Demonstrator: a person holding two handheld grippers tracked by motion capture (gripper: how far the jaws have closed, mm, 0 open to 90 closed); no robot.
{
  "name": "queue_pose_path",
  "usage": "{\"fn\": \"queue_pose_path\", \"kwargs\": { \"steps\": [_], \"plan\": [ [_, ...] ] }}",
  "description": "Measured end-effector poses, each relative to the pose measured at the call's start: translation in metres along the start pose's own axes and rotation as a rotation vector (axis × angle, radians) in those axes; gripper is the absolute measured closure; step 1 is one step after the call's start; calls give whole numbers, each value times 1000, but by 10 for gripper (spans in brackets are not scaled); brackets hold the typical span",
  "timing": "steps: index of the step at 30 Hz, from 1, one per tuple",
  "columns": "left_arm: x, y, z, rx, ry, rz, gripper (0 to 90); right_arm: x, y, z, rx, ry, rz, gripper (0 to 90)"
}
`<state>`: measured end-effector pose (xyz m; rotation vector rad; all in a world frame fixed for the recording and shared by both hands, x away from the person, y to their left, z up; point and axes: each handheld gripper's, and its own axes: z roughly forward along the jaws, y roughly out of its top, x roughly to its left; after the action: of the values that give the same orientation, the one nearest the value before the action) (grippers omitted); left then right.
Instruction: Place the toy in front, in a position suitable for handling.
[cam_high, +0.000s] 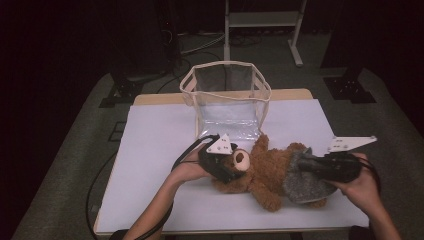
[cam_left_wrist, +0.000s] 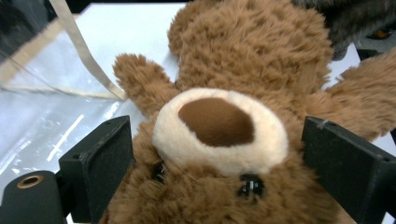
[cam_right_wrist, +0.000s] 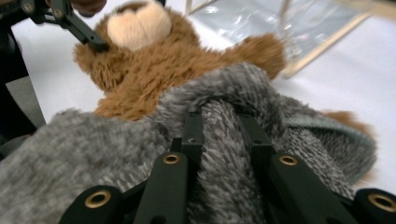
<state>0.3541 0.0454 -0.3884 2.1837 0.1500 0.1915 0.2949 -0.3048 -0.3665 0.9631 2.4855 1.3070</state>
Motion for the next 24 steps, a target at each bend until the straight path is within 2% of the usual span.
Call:
{"fn": "queue_pose_path", "kwargs": {
  "steps": [3, 5, 6, 8, 11, 13, 16, 18, 20, 22, 23, 24],
  "plan": [
    [-2, -4, 12, 24, -6, -17, 89, 1, -1, 20, -18, 44, 16, 744],
    [-4, -5, 16, 28, 20, -13, 86, 2, 0, 25, -37, 47, 24, 743],
    [-5, -4, 15, 24, 36, -7, 134, 1, 0, 26, -45, 46, 23, 742],
    [-4, -4, 9, 9, 60, -13, 250, 0, 0, 26, -59, 51, 34, 741],
    [-3, -4, -3, 16, 82, 6, 298, -4, 0, 26, -93, 79, 55, 740],
    [-3, -4, -16, 33, 102, 26, 307, -3, 3, 30, -104, 98, 51, 739],
    [-1, -7, -41, 36, 139, 41, 308, 4, 13, 44, -105, 118, 17, 741],
    [-1, -13, -56, 36, 166, 33, 306, 9, 20, 52, -111, 147, 3, 745],
    [-2, -23, -62, 42, 168, 15, 303, 12, 25, 56, -111, 182, -4, 750],
    [-5, -33, -61, 63, 167, 9, 297, 12, 28, 51, -126, 190, -10, 750],
    [-6, -38, -60, 56, 166, -3, 291, 12, 29, 45, -134, 196, -6, 750],
    [-7, -42, -60, 29, 166, -12, 286, 12, 29, 38, -147, 188, -7, 750]
  ]
}}
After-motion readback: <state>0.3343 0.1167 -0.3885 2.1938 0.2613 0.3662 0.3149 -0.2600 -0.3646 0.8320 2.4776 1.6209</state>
